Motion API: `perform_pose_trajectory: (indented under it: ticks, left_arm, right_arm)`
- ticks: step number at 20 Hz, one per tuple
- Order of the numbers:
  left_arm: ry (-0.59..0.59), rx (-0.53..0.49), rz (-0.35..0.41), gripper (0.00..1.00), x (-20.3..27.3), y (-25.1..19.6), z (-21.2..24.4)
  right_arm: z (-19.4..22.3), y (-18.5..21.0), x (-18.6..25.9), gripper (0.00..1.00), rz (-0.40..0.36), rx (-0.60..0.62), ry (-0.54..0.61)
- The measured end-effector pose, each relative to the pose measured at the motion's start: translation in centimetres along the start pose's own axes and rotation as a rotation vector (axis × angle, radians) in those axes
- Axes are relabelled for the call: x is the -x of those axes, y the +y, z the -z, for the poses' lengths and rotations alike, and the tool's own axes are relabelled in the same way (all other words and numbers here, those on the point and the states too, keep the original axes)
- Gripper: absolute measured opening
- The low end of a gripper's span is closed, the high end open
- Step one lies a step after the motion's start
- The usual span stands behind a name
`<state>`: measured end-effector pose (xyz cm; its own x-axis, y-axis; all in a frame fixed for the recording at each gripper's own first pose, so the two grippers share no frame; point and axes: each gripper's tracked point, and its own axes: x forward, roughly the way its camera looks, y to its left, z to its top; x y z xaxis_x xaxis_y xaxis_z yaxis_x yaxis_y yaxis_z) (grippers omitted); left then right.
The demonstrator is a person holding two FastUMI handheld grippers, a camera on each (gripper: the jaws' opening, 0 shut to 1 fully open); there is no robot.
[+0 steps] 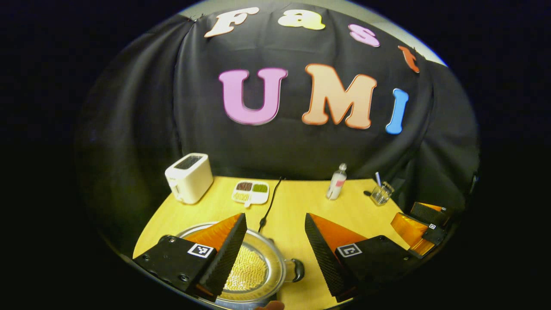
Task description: First push the handle of the pot to place it horizontally, then grasp the pot with both hands and set it on the induction cooktop.
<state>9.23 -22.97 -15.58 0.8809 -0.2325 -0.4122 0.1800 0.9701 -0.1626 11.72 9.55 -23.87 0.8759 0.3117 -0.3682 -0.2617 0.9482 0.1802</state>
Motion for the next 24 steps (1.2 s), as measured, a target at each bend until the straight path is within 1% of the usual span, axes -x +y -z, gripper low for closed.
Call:
perform_pose_trajectory:
  ticks: [1, 3, 4, 8, 9, 10, 11, 13, 14, 15, 16, 17, 18, 19, 20, 24]
  left_arm:
    - [-0.041, -0.008, 0.009, 0.88, 0.3, -0.9, -1.9]
    - [-0.138, -0.034, 0.025, 0.87, 1.3, -2.6, -5.9]
    - [-0.179, -0.047, 0.026, 0.88, 1.8, -3.1, -7.6]
    - [-0.354, -0.128, 0.001, 0.88, 5.2, -4.6, -14.3]
    - [-0.396, -0.142, 0.013, 0.87, 5.9, -5.3, -15.8]
    - [-0.419, -0.150, 0.031, 0.91, 6.5, -6.2, -16.6]
    - [-0.435, -0.150, 0.038, 0.93, 7.0, -6.6, -17.1]
    - [-0.461, -0.147, 0.041, 0.99, 8.2, -7.3, -17.8]
    - [-0.477, -0.154, 0.033, 0.98, 8.9, -7.4, -18.2]
    - [-0.495, -0.160, 0.028, 1.00, 9.3, -7.5, -18.6]
    - [-0.508, -0.163, 0.030, 1.00, 9.8, -7.6, -18.6]
    - [-0.513, -0.160, 0.040, 1.00, 10.1, -8.0, -18.7]
    - [-0.515, -0.150, 0.050, 0.94, 10.4, -8.2, -18.4]
    - [-0.513, -0.140, 0.053, 1.00, 10.6, -8.2, -18.2]
    - [-0.511, -0.130, 0.051, 0.97, 10.7, -8.0, -18.0]
    - [-0.505, -0.122, 0.038, 0.97, 11.1, -7.1, -17.5]
  right_arm:
    - [-2.0, -0.6, 0.4, 0.93, 0.008, 0.009, -0.034]
    - [-5.9, -1.6, 1.4, 0.93, 0.024, 0.022, -0.105]
    - [-7.7, -2.0, 1.9, 0.93, 0.032, 0.026, -0.142]
    - [-14.7, -4.1, 4.0, 0.93, 0.074, 0.051, -0.294]
    - [-16.1, -4.4, 4.8, 0.94, 0.076, 0.043, -0.324]
    - [-17.4, -4.4, 5.5, 0.94, 0.075, 0.029, -0.349]
    - [-18.3, -4.4, 6.0, 1.00, 0.075, 0.015, -0.367]
    - [-19.7, -4.4, 7.3, 1.00, 0.085, -0.001, -0.406]
    - [-20.5, -4.7, 8.1, 0.99, 0.092, 0.002, -0.432]
    - [-21.1, -4.9, 8.7, 0.99, 0.100, 0.010, -0.458]
    - [-21.3, -4.9, 8.8, 0.99, 0.112, 0.020, -0.471]
    - [-21.4, -5.1, 9.3, 0.93, 0.124, 0.026, -0.477]
    - [-21.3, -5.1, 10.1, 0.93, 0.131, 0.028, -0.479]
    - [-21.3, -5.1, 10.5, 0.93, 0.135, 0.027, -0.482]
    - [-21.3, -5.1, 10.8, 0.94, 0.138, 0.025, -0.486]
    - [-21.4, -5.2, 11.8, 0.93, 0.156, 0.022, -0.498]
